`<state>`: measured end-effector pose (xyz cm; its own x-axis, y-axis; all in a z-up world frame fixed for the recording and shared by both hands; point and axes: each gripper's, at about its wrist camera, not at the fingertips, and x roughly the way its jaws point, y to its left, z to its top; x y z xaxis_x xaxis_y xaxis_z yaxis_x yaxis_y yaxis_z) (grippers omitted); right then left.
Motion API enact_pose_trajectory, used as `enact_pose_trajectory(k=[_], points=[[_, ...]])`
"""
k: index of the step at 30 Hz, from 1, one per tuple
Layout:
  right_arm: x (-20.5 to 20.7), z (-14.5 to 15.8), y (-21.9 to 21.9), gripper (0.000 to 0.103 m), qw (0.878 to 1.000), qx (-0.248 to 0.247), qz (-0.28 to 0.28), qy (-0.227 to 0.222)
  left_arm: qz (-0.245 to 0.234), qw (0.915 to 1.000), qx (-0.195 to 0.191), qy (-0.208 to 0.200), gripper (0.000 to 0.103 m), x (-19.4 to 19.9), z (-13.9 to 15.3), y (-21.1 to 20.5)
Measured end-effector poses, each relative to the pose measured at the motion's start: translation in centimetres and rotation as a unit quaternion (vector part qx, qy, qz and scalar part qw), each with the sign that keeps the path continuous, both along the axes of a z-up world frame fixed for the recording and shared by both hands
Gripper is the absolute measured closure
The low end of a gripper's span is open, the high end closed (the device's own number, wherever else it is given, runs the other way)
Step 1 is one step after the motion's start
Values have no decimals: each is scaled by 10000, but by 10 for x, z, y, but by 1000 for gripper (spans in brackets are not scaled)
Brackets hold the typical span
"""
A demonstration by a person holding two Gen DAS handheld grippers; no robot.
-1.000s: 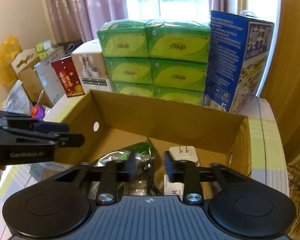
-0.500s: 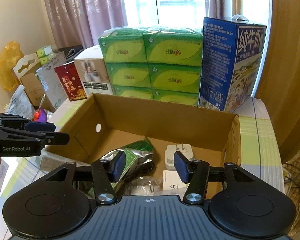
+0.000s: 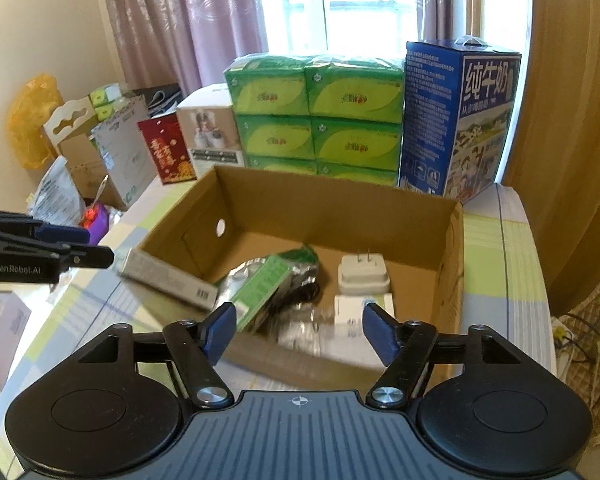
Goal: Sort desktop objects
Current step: 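Open the left tool over the box while the right tool releases the black cable, then move both tools back toward the wooden spoon and red candy packet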
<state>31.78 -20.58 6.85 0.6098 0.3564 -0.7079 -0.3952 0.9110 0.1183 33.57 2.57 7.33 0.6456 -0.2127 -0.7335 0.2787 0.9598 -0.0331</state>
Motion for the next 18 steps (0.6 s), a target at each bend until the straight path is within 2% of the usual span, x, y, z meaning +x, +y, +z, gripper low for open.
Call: enact_pose_trajectory(k=[5, 7, 12, 15, 18], points=[[-33, -1, -5, 29, 9996, -212, 153, 50, -97, 10000, -25, 1, 48, -34, 2, -3], [-49, -5, -7, 28, 9989, -378, 282, 70, -171, 9999, 1, 4, 37, -48, 1, -5], [-86, -19, -15, 26, 9966, -626, 504, 174, -343, 9991, 244, -16, 24, -82, -6, -12], [-103, -27, -23, 26, 9962, -634, 540, 254, -439, 9985, 320, -7, 18, -102, -13, -13], [-117, -36, -28, 26, 9946, -730, 687, 275, -630, 9969, 463, 9, 16, -119, -23, -15]])
